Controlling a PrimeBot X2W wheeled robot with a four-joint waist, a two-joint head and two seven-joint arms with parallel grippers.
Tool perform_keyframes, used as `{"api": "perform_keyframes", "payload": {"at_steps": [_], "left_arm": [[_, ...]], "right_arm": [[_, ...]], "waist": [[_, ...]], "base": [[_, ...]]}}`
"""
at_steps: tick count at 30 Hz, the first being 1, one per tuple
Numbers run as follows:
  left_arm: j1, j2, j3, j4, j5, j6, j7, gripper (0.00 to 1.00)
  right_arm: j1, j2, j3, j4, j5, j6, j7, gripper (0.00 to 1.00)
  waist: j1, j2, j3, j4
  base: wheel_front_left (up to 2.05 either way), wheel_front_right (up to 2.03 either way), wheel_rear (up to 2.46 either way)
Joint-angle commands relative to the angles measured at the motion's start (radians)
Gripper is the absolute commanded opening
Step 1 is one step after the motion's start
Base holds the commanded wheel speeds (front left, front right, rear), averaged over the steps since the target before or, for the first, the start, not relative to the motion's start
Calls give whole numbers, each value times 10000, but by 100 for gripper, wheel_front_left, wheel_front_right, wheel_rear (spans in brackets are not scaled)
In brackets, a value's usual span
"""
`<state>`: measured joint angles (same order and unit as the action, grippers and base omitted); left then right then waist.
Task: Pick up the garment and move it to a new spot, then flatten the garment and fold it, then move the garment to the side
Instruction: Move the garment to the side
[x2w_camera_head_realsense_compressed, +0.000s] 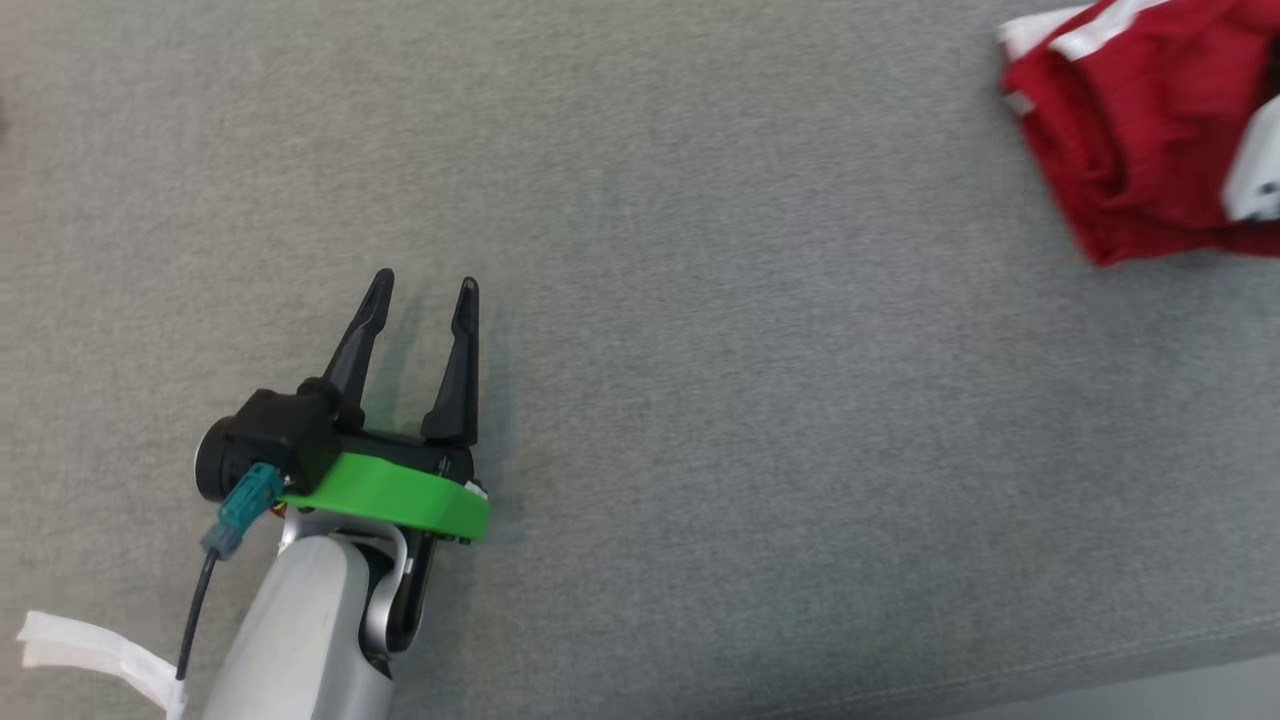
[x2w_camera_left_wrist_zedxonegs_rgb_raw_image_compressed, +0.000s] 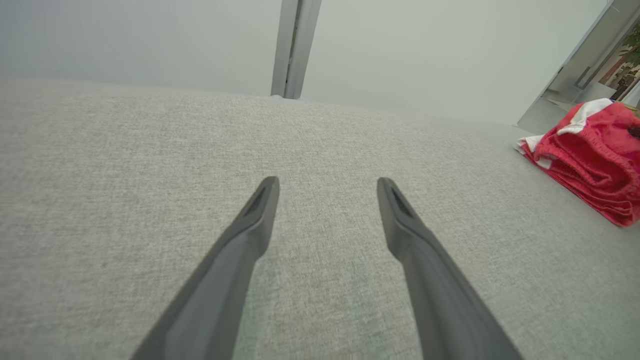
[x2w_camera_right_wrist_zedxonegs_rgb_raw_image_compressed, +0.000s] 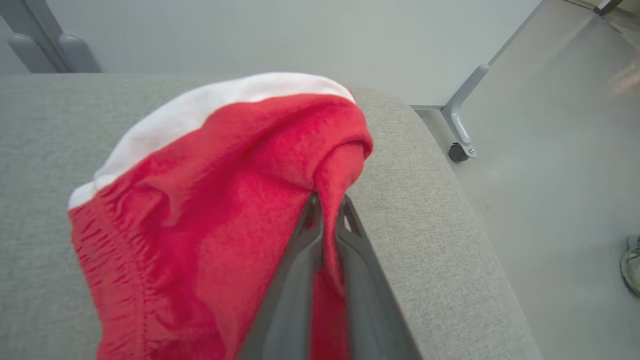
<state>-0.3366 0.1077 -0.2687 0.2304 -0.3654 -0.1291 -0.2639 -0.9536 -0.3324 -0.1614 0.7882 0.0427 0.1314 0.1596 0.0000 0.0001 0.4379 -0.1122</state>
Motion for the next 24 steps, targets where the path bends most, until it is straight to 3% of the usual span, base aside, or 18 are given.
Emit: {"api": "perform_keyframes", "payload": {"at_steps": [1, 6, 9, 10, 11, 12, 18, 24], "left_arm": [[-174, -10, 24, -90, 92, -11, -6, 100], [-137, -67, 74, -264, 125, 7, -7, 100], [-86, -96, 97, -309, 149, 6, -6, 100], [-56, -103, 104, -323, 159, 5, -6, 100], [-36, -111, 107, -336, 168, 4, -6, 100], [-20, -120, 111, -345, 180, 3, -6, 100], [54, -156, 134, -313, 230, 0, -6, 100], [122, -184, 117, -182, 232, -7, -6, 100]], "right_arm": [[-247, -361, -282, 177, -135, -14, 46, 0], [-664, -1299, -1255, 726, -669, -14, -6, 0], [-748, -1527, -1732, 834, -1096, -14, -212, 0], [-726, -1539, -1891, 777, -1331, -13, -355, 33], [-711, -1551, -2009, 710, -1489, -14, -501, 53], [-699, -1542, -2146, 668, -1690, -14, -663, 100], [-821, -1135, -2723, 613, -2327, -14, -1415, 100], [-932, -647, -2502, 722, -2631, -13, -1974, 100]], "waist": [[0, -1, 506, 670], [0, -1, 816, 1110], [0, -1, 911, 1222], [0, -1, 930, 1242], [0, -1, 946, 1256], [0, -1, 965, 1272], [0, -1, 933, 1222], [0, -1, 560, 1081]], "base": [[0, 0, 0], [0, 0, 0], [0, 0, 0], [0, 0, 0], [0, 0, 0], [0, 0, 0], [0, 0, 0], [0, 0, 0]]}}
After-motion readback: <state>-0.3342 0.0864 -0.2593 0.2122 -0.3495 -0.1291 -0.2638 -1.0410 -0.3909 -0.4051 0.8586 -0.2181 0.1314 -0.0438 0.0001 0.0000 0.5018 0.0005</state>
